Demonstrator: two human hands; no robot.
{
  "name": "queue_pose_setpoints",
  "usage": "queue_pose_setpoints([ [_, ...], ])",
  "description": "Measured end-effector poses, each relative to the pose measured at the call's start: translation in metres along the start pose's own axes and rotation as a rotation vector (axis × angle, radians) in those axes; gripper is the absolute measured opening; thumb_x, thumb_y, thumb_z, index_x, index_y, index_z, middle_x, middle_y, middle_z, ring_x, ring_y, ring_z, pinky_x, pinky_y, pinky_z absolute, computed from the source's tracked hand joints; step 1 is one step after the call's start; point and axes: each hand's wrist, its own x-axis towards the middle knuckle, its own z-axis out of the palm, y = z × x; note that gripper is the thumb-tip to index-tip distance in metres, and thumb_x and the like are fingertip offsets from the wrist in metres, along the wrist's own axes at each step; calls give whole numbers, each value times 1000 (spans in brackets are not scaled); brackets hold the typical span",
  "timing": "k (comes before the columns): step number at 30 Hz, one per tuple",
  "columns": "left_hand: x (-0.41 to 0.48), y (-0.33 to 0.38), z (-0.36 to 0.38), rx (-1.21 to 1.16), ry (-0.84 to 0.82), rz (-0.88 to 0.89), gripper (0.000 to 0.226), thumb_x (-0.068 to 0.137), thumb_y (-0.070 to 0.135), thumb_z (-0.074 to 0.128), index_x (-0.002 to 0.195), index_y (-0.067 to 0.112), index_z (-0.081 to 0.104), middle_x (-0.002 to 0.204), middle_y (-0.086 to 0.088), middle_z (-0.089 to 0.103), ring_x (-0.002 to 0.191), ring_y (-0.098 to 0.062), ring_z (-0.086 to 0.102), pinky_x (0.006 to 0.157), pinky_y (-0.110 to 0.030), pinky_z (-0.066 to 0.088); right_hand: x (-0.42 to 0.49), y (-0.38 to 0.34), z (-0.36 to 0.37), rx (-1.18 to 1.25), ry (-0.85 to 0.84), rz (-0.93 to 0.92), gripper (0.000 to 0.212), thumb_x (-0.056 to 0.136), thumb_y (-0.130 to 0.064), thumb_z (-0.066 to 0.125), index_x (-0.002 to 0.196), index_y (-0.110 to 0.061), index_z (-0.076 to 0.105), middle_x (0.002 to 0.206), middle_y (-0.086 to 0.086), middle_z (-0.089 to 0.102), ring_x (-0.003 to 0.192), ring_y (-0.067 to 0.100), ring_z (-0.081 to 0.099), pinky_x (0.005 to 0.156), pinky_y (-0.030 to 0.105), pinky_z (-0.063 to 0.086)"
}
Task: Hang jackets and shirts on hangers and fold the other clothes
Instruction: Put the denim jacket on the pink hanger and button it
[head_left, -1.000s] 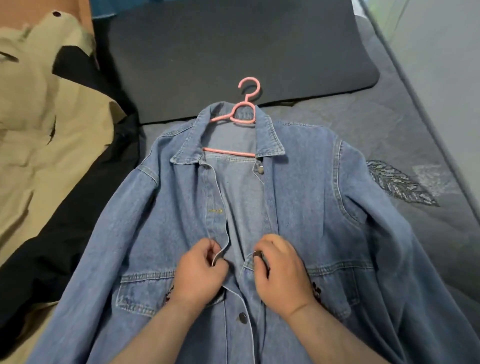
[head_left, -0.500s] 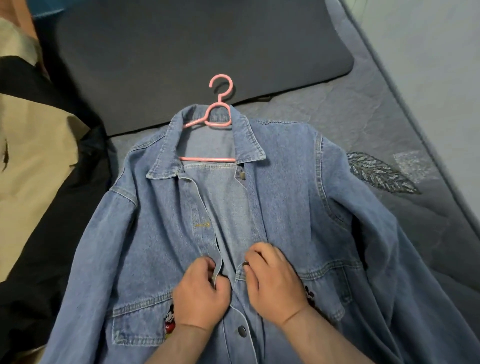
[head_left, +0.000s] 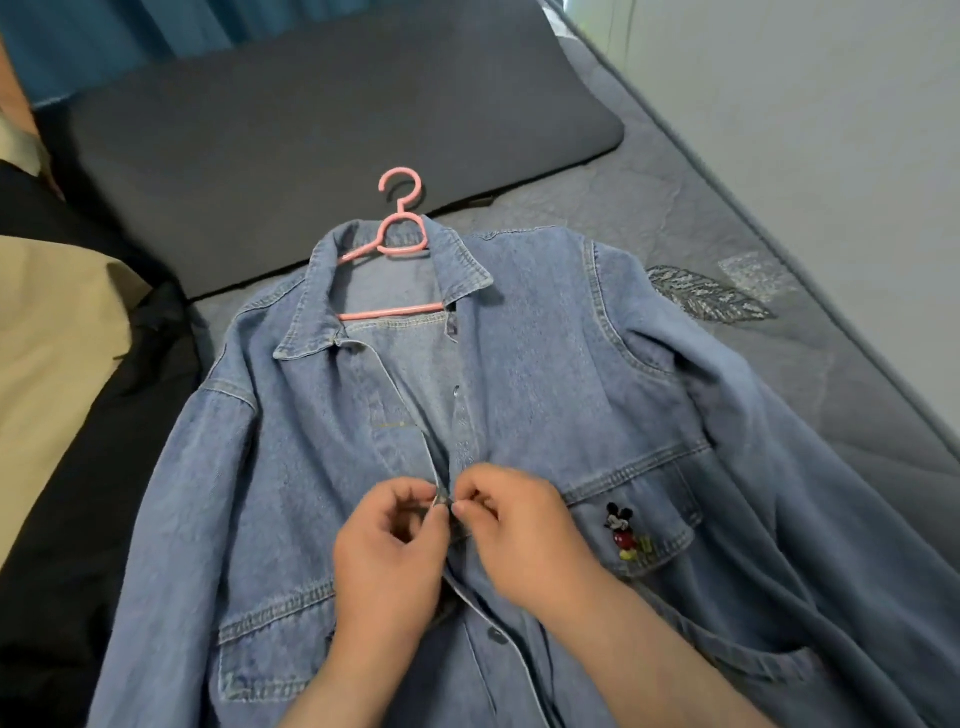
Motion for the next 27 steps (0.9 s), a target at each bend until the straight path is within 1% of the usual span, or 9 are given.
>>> queue_pose_setpoints([
  [2, 1, 3, 3, -9, -66, 8, 30, 73, -10, 70, 74, 20, 65, 60, -1, 59, 52, -3, 49, 54, -11, 42, -1, 5, 6, 188, 41, 169, 21, 84, -9, 64, 72, -26, 57, 61, -12, 57, 63, 6, 54, 66, 27, 45],
  [5, 4, 3, 2, -41, -123, -9, 32, 73, -14, 66, 72, 18, 65, 61, 2, 57, 52, -2, 47, 54, -12, 40, -3, 7, 10, 337, 72, 287, 32, 83, -1, 64, 67, -27, 58, 58, -15, 59, 58, 1, 50, 64, 23, 43],
  [9, 8, 0, 1, -70, -183, -21, 35, 71, -19, 60, 72, 15, 65, 62, 6, 60, 53, -2, 48, 54, -10, 41, -4, 5, 14, 365, 148, 301, 32, 82, 1, 66, 68, -26, 59, 64, -9, 60, 62, 3, 54, 70, 25, 49],
  [14, 12, 3, -4, -33, -252, 11, 29, 75, -14, 62, 78, 14, 70, 69, -1, 68, 53, -4, 54, 55, -14, 47, -5, 3, 19, 329, 224, 296, 30, 82, -1, 66, 65, -26, 60, 63, -8, 61, 58, 0, 54, 67, 20, 50],
  [16, 12, 4, -5, -112, -278, -67, 24, 84, -12, 55, 80, 7, 70, 67, -10, 67, 49, -10, 57, 50, -21, 52, -5, 2, 20, 346, 230, 292, 32, 82, 0, 65, 63, -26, 61, 60, -8, 59, 55, 0, 52, 62, 17, 47],
  [18, 14, 4, -4, -149, -291, -136, 22, 89, -10, 51, 82, 2, 67, 60, -12, 62, 44, -13, 56, 44, -25, 52, -4, 2, 19, 391, 223, 298, 33, 82, 1, 65, 63, -26, 64, 57, -10, 57, 53, 0, 49, 59, 17, 43],
  [21, 16, 2, -4, -85, -295, -72, 18, 85, -9, 60, 78, 7, 67, 55, -3, 60, 43, -10, 53, 39, -22, 45, -5, 1, 16, 436, 168, 320, 35, 83, 0, 66, 63, -29, 68, 54, -14, 60, 54, -1, 52, 62, 23, 48],
  [24, 19, 1, -1, -28, -284, 2, 26, 73, -14, 64, 70, 12, 67, 57, 1, 57, 47, -8, 47, 43, -19, 41, -6, -3, 11, 481, 147, 365, 36, 84, 0, 64, 62, -28, 70, 57, -13, 65, 59, -2, 58, 69, 24, 52],
  [27, 17, 6, 3, 12, -303, 53, 26, 71, -15, 63, 71, 11, 64, 59, 1, 54, 50, -7, 43, 47, -16, 38, -4, -8, 9, 520, 163, 417, 27, 82, -13, 67, 56, -24, 70, 56, -6, 62, 59, 7, 55, 64, 28, 49],
])
